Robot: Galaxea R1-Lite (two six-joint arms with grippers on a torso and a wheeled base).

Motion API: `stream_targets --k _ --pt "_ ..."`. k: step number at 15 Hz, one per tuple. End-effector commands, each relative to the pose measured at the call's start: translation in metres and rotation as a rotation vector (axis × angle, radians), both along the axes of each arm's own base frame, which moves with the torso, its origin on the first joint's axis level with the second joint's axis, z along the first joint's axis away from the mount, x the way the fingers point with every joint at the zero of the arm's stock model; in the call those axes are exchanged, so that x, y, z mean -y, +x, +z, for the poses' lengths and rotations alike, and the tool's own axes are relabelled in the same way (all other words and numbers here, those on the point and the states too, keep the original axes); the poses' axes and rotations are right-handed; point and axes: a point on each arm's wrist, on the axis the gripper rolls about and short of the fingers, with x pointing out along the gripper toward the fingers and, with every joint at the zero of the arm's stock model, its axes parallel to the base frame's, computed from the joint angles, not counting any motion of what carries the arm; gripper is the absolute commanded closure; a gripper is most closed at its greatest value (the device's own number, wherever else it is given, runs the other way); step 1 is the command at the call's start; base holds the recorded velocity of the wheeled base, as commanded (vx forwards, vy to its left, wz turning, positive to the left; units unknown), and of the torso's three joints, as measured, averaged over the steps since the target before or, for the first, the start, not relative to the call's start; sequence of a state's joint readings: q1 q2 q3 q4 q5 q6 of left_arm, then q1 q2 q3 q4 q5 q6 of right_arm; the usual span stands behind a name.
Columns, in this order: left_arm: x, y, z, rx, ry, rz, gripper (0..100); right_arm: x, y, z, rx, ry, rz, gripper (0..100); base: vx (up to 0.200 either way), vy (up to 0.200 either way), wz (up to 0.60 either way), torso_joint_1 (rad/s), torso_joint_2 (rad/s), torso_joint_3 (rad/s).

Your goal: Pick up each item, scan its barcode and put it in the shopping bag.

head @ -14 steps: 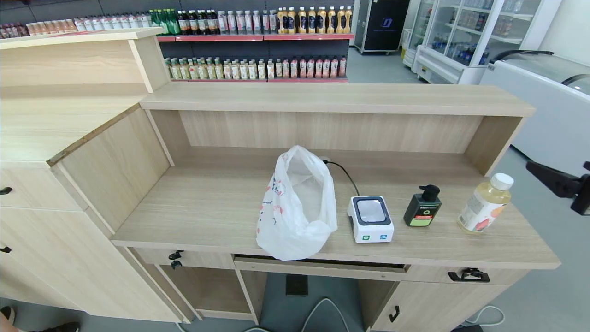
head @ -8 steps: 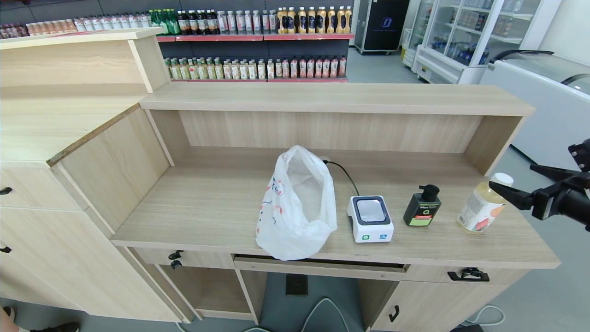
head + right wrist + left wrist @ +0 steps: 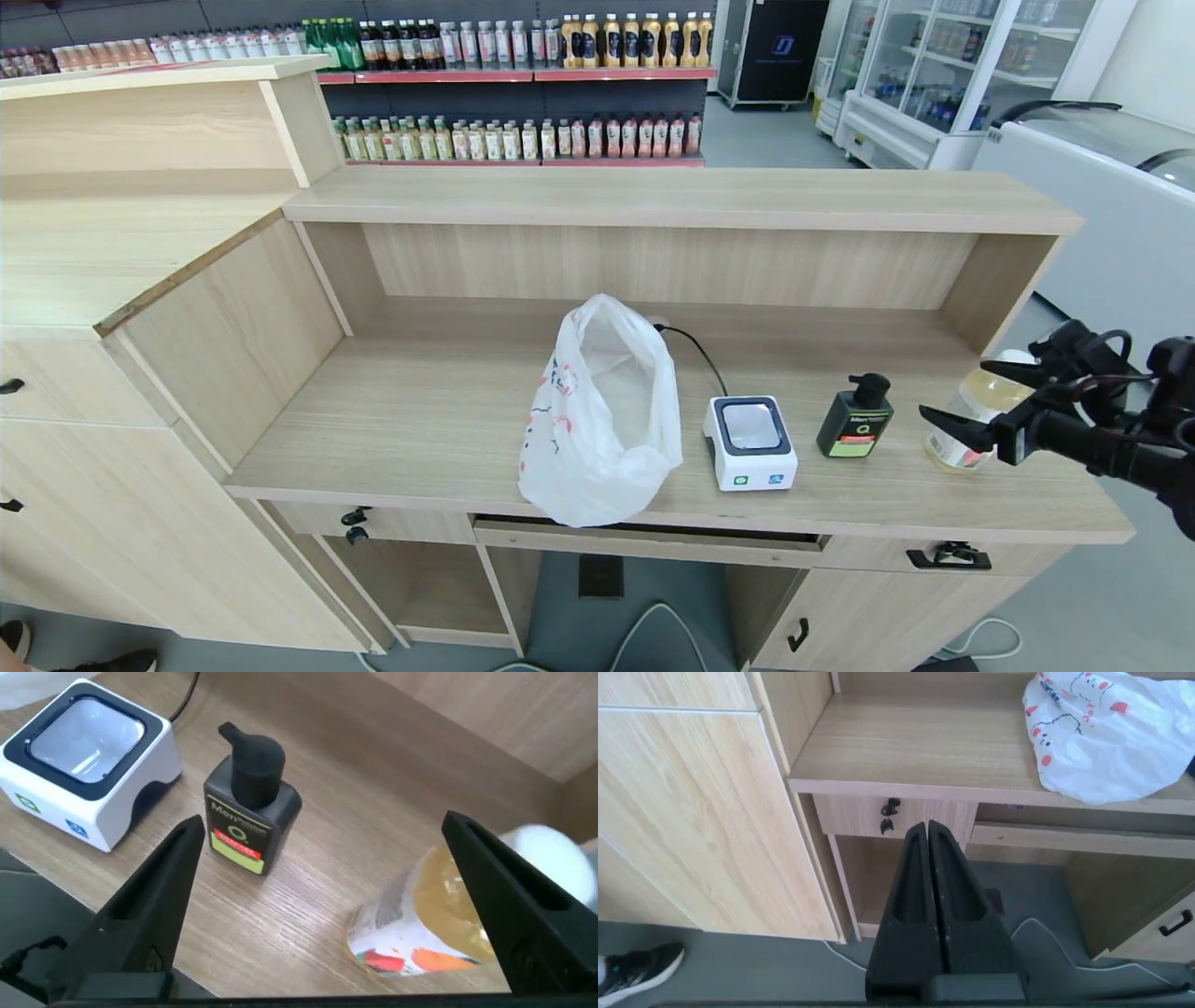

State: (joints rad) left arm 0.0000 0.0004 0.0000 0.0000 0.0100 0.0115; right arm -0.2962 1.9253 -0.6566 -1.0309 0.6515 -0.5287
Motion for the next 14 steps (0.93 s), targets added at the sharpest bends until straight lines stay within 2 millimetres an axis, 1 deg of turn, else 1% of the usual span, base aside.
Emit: stream_targets --k 1,3,4,8,14 --pt "0.000 0.000 0.000 0.000 -0.001 0.001 100 -0.006 0.017 -0.021 -0.027 0.003 0.034 0 0.000 0.000 0.00 0.000 0.00 0.000" --pt "0.000 0.000 0.000 0.000 -0.001 0.001 100 -0.009 0.022 -0.024 -0.014 -0.009 0.050 0 0.000 0.000 0.00 0.000 0.00 0.000" --pt "0.000 0.000 0.000 0.000 0.001 0.001 100 -0.013 0.028 -0.031 -0.009 -0.022 0.066 0 0.000 0.000 0.00 0.000 0.00 0.000" --pt "0.000 0.000 0.000 0.000 -0.001 0.001 100 -0.021 0.036 -0.050 -0.021 -0.044 0.101 0 0.000 0.000 0.00 0.000 0.00 0.000" --pt "0.000 0.000 0.000 0.000 -0.001 0.001 100 -0.033 0.059 -0.065 -0.012 -0.047 0.145 0 0.000 0.000 0.00 0.000 0.00 0.000"
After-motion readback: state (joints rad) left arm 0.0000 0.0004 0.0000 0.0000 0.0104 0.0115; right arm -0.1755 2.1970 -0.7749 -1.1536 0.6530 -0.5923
